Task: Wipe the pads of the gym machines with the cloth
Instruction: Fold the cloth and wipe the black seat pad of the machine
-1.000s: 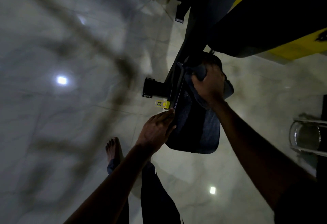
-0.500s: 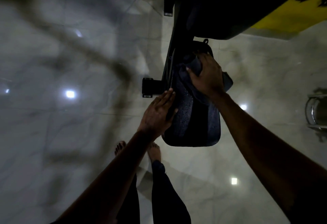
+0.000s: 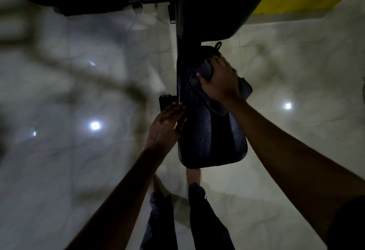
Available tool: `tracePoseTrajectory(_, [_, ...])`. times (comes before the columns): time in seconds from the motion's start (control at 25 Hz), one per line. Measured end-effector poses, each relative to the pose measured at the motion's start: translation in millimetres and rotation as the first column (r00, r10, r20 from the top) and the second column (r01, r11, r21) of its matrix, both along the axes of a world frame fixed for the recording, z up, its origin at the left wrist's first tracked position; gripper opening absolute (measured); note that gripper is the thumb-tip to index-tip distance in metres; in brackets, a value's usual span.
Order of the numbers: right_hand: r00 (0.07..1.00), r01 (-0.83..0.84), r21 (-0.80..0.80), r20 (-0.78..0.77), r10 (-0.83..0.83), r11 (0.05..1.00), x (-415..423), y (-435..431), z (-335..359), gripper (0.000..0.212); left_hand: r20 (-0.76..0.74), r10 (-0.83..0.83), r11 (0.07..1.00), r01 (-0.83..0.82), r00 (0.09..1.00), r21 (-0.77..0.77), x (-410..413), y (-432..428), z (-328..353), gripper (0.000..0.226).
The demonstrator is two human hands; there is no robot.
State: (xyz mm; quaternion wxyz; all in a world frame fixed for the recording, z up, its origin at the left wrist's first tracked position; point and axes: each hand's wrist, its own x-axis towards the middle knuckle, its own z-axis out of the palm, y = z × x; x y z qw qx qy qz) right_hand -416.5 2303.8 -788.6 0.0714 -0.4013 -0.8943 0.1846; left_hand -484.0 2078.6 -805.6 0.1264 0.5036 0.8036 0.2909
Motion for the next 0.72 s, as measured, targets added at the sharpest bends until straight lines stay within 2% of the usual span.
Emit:
tracePoseTrajectory(0.16, [0.983,0.135,-0.135,-0.103,-0.150,0.982,20.6,-1.9,0.0,0.065,0.093,0.042,0.999,-0.039,0.995,-0.034,-10.4,16.5,12.0,0.034])
tracePoseTrajectory(0.24, [0.971,0.210,-0.154,-0.084,-0.225,0.965,41.7,-16.9,-2.6,0.067,0.107,0.040,0.998,-0.035,0.993,-0.050,-21.2,33.4,12.9,0.041])
tracePoseTrajectory(0.32, [0.987,0.152,-0.100,-0.027,-0.156,0.983,46.4,-25.5,-4.9,0.064,0.111,0.050,0.998,-0.044,0.993,-0.055,-28.3,43.5,11.8,0.041])
tracePoseTrajectory(0.44, [1.000,-0.001,-0.039,-0.029,0.000,0.999,22.7,-17.3,-0.9,0.060,0.111,0.039,0.997,-0.032,0.993,-0.063,-24.5,40.6,10.1,0.041])
tracePoseTrajectory(0.52, [0.999,0.009,-0.084,-0.049,-0.014,0.996,5.2,-3.7,2.8,0.060,0.103,0.039,0.997,-0.032,0.994,-0.070,-25.7,39.5,10.8,0.042])
tracePoseTrajectory(0.64, [0.992,0.077,-0.184,-0.089,-0.095,0.980,14.1,2.4,6.9,0.065,0.095,0.047,0.990,-0.034,0.994,-0.134,-25.5,37.2,15.1,0.049])
tracePoseTrajectory(0.72, [0.957,0.208,-0.318,-0.132,-0.260,0.925,38.3,-5.2,12.3,0.064,0.118,0.055,0.990,-0.039,0.991,-0.135,-18.9,33.4,15.2,0.053])
